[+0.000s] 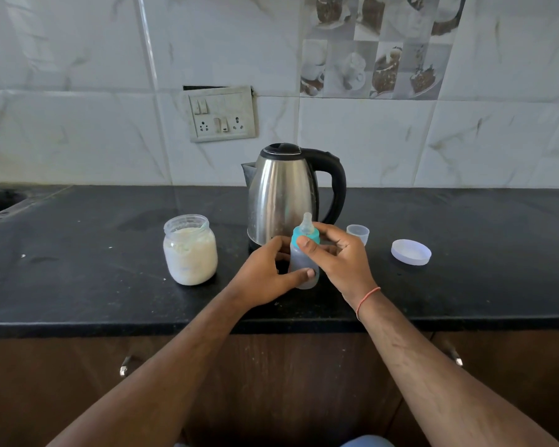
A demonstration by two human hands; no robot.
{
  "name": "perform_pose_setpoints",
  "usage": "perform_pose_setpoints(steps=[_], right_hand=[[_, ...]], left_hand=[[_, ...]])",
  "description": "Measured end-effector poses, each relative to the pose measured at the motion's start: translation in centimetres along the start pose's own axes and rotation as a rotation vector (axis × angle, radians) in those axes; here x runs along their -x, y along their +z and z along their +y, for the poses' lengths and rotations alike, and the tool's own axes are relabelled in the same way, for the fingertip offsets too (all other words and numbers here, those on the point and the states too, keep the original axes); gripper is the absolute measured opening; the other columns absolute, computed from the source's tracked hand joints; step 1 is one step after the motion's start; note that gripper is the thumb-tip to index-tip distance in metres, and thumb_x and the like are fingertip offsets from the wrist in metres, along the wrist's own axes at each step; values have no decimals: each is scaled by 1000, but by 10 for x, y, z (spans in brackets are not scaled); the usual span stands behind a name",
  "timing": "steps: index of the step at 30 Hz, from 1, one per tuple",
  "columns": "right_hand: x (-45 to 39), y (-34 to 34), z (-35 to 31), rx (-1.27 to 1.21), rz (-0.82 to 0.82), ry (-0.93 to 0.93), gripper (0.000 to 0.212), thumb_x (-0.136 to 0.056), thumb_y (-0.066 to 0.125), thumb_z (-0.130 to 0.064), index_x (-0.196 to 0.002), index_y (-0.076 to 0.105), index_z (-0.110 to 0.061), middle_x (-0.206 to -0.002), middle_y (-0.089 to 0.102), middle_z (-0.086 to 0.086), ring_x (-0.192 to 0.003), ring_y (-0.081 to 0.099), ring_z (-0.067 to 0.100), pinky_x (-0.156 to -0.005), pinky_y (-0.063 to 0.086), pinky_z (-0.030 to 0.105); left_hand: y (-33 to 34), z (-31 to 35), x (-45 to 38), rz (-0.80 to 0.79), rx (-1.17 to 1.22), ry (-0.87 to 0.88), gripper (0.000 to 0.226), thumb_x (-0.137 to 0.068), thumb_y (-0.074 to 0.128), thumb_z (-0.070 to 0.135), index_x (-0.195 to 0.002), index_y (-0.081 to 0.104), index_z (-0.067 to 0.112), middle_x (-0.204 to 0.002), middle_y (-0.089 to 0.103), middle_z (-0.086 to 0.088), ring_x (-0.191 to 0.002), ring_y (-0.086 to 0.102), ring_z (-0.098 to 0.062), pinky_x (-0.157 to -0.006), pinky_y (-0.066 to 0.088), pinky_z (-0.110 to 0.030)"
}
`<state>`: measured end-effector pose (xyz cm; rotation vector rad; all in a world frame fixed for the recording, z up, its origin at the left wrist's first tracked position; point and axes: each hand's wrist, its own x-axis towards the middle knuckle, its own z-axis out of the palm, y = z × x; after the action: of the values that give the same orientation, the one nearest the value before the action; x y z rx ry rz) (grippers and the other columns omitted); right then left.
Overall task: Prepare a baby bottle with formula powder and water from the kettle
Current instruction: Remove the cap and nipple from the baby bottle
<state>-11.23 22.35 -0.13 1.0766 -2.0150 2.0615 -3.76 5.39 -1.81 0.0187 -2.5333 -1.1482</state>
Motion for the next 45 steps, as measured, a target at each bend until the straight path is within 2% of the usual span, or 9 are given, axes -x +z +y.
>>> perform_pose_setpoints(steps=[4, 9, 16, 21, 27, 33, 36, 39, 45], right_hand=[[1, 1, -3, 2, 21, -6, 30, -84, 79, -45, -113, 72, -42, -103, 77, -33, -109, 73, 0, -83, 60, 17], [3, 3, -4, 6, 33, -43, 33, -86, 80, -44, -117, 74, -36, -105, 79, -27, -109, 75, 6, -82, 61, 20], [4, 4, -8, 2, 58, -27, 29, -85, 80, -43, -113, 72, -39, -101, 78, -31, -105, 75, 2, -79, 61, 19], [3, 3, -7, -19, 65, -2, 24, -90, 82, -33, -111, 72, -39, -96, 78, -31, -99, 76, 0, -76, 61, 18], [3, 3, -7, -31, 100, 11, 33, -82, 81, -48, -113, 73, -40, -99, 79, -27, -99, 76, 3, -79, 63, 23], [4, 4, -8, -24, 94, 22, 30, -82, 80, -47, -110, 71, -42, -96, 78, -31, -100, 76, 0, -76, 62, 21], [4, 4, -8, -34, 90, 23, 29, -84, 80, -44, -111, 71, -41, -97, 78, -32, -100, 77, 0, -76, 62, 19], [3, 4, -7, -22, 91, 25, 29, -86, 81, -41, -114, 72, -38, -98, 77, -33, -102, 75, -2, -76, 61, 18], [3, 4, -6, -4, 93, 22, 31, -83, 80, -47, -113, 72, -42, -100, 77, -32, -103, 76, 1, -75, 62, 21]], left_hand=[[-1, 1, 0, -42, 34, 28, 62, -95, 80, 45, -147, 54, 24, -126, 69, 13, -114, 68, -5, -98, 59, -31], [0, 0, -1, 70, 84, 2, 79, -73, 91, 66, -135, 55, 33, -126, 69, 15, -115, 69, -4, -94, 61, -28], [-1, 3, 1, -6, 114, 68, 67, -90, 76, 59, -144, 59, 24, -126, 74, 12, -114, 72, -5, -93, 62, -30], [-1, 4, 1, 84, 64, 0, 73, -78, 90, 60, -136, 58, 30, -123, 71, 16, -110, 69, -1, -87, 57, -19], [-1, 2, 1, 51, 55, 33, 54, -95, 80, 44, -142, 59, 27, -126, 71, 18, -116, 68, 0, -94, 62, -27], [0, 4, 1, 82, 49, 33, 81, -82, 90, 54, -149, 52, 30, -130, 67, 19, -116, 67, 2, -88, 57, -14], [0, 3, 1, 71, 39, 45, 70, -90, 85, 48, -150, 52, 29, -127, 68, 20, -113, 66, 7, -86, 55, -12], [-1, 4, 2, 26, 95, 72, 59, -99, 78, 37, -151, 51, 29, -128, 70, 19, -115, 68, 4, -88, 57, -20], [0, 2, 0, 58, 85, 65, 85, -85, 87, 55, -155, 46, 29, -136, 67, 17, -121, 68, 0, -99, 60, -26]])
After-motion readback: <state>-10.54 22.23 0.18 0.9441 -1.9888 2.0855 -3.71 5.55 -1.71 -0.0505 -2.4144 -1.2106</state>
